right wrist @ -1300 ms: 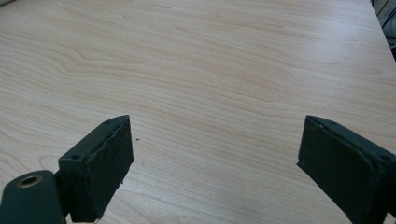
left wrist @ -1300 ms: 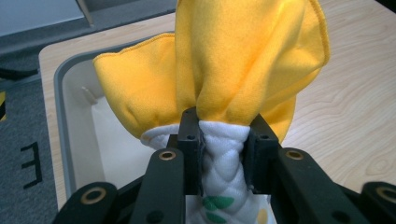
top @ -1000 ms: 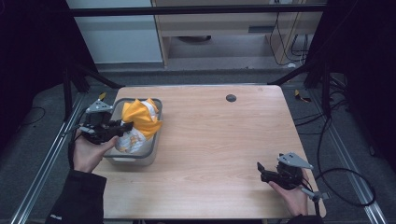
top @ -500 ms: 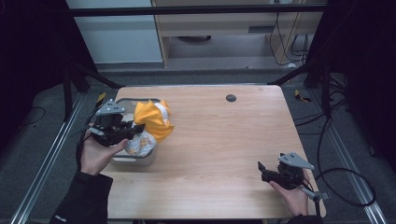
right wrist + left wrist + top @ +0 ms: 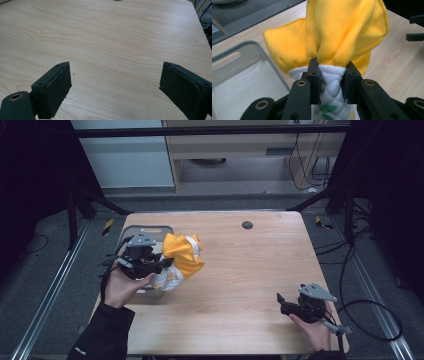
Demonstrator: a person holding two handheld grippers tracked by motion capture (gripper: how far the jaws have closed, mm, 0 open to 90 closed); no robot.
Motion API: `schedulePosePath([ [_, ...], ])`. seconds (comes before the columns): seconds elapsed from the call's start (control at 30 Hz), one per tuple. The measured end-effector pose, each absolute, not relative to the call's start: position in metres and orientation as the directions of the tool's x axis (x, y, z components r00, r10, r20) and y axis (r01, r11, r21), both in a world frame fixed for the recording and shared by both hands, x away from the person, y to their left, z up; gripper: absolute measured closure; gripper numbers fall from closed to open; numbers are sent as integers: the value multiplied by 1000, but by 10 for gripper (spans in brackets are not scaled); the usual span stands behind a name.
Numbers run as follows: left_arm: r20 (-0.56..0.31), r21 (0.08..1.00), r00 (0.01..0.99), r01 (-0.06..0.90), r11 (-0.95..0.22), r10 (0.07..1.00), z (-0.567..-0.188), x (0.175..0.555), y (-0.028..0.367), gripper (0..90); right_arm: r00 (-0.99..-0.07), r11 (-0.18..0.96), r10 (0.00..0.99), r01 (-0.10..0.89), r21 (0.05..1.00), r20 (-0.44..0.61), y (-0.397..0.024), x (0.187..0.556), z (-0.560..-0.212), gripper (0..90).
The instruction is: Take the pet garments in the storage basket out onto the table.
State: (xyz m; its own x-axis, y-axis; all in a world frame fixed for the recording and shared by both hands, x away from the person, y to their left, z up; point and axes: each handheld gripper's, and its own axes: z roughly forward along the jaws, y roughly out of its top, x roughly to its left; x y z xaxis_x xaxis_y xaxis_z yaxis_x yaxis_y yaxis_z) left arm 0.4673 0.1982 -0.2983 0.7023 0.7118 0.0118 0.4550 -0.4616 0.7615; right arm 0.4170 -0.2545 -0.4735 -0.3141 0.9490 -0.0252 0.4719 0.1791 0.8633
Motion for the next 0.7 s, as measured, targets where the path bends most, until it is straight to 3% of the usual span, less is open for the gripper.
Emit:
schedulePosePath([
  [0.7, 3, 724, 790, 421, -546, 613, -325, 467, 150, 718, -292, 169, 956, 476, 863, -26, -261, 418, -475, 101],
])
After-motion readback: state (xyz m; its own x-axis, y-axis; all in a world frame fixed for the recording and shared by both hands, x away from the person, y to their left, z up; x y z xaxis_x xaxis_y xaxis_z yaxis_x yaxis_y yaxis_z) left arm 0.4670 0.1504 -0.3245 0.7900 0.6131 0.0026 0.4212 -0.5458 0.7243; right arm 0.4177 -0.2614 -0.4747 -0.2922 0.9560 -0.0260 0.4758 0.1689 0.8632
